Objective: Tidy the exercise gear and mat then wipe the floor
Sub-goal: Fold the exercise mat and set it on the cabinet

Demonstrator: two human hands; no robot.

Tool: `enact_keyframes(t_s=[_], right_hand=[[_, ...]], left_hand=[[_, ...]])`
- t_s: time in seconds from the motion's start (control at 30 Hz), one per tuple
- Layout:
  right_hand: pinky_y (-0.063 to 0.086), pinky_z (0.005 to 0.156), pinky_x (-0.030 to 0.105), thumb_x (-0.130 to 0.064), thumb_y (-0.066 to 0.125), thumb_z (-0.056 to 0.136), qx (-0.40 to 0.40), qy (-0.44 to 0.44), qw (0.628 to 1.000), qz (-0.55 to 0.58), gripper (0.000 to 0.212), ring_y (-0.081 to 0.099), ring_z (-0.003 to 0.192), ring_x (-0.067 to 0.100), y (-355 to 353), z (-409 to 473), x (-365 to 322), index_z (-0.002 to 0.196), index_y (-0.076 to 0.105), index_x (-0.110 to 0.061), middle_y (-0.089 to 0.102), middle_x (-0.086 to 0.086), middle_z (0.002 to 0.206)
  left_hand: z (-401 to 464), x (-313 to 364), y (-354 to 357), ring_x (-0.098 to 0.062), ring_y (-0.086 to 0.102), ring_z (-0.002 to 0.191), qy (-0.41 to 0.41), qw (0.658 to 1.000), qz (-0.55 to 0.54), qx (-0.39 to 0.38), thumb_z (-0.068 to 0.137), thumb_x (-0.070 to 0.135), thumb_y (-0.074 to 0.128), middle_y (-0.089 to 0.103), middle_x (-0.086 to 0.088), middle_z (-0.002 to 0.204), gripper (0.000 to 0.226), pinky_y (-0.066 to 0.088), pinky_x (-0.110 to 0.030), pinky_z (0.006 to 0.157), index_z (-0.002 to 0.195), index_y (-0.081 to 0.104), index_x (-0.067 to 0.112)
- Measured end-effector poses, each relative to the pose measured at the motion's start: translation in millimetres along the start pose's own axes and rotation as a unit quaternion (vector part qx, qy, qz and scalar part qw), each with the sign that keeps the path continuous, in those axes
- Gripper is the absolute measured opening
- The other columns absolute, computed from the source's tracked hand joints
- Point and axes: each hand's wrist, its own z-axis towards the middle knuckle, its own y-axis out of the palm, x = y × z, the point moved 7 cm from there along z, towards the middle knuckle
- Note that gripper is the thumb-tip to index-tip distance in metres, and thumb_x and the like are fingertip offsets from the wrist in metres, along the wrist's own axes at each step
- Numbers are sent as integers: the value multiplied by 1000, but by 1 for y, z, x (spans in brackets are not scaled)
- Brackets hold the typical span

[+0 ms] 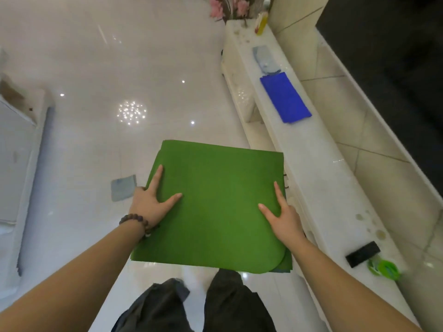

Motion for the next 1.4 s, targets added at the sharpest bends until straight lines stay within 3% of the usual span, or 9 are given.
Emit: enact_keyframes(t_s=[0.1,0.23,0.4,0.53,0.7,0.87,1.07,1.4], right_hand=[[44,92,29,-56,60,83,54,18,998,22,78,57,111,22,-24,-37,0,139,6,-62,52,4,136],[37,101,28,-47,62,87,116,53,990,62,79,49,124,20,-36,-94,10,148,12,-46,44,-2,145],[33,111,32,-48,63,85,208,117,965,105,79,43,132,18,-41,-180,40,148,15,-45,40,-3,149],[38,108,34,-49,63,85,272,189,933,139,78,48,128,20,-44,-265,77,146,15,-48,45,-1,145],[42,103,35,-51,61,85,349,271,881,166,77,51,124,23,-51,-380,127,144,12,-52,48,2,143],[39,107,34,-45,63,86,416,325,828,187,77,49,126,23,-56,-485,179,147,16,-45,45,0,145],[45,101,39,-55,61,83,422,394,790,207,78,54,116,26,-68,-590,266,144,13,-54,54,7,133],[46,99,38,-50,63,84,408,396,790,229,78,55,113,25,-112,-648,384,144,14,-54,54,7,133]], left_hand=[[-15,32,-6,-22,48,81,43,998,43,-19,76,67,56,42,-11,106,92,46,-33,83,145,-2,54],[-29,58,-2,-26,46,86,91,993,49,-52,79,62,60,33,-9,108,89,46,-39,93,145,1,55],[-57,88,24,-29,49,89,174,975,77,-113,79,62,62,34,-8,107,88,45,-40,95,145,4,57],[-95,118,65,-34,52,95,242,947,125,-171,77,66,61,35,-10,107,89,45,-43,98,143,1,60],[-173,164,130,-28,49,86,334,900,156,-235,77,65,62,36,-10,103,90,43,-38,99,145,2,57],[-266,190,201,-28,50,84,401,852,182,-284,79,63,62,38,-11,100,90,43,-37,97,145,2,56],[-377,197,293,-34,54,94,415,826,206,-322,78,65,61,37,-12,106,90,42,-38,100,144,0,58],[-466,214,394,-28,50,85,399,827,216,-332,79,62,62,35,-10,105,90,43,-39,97,145,1,57]])
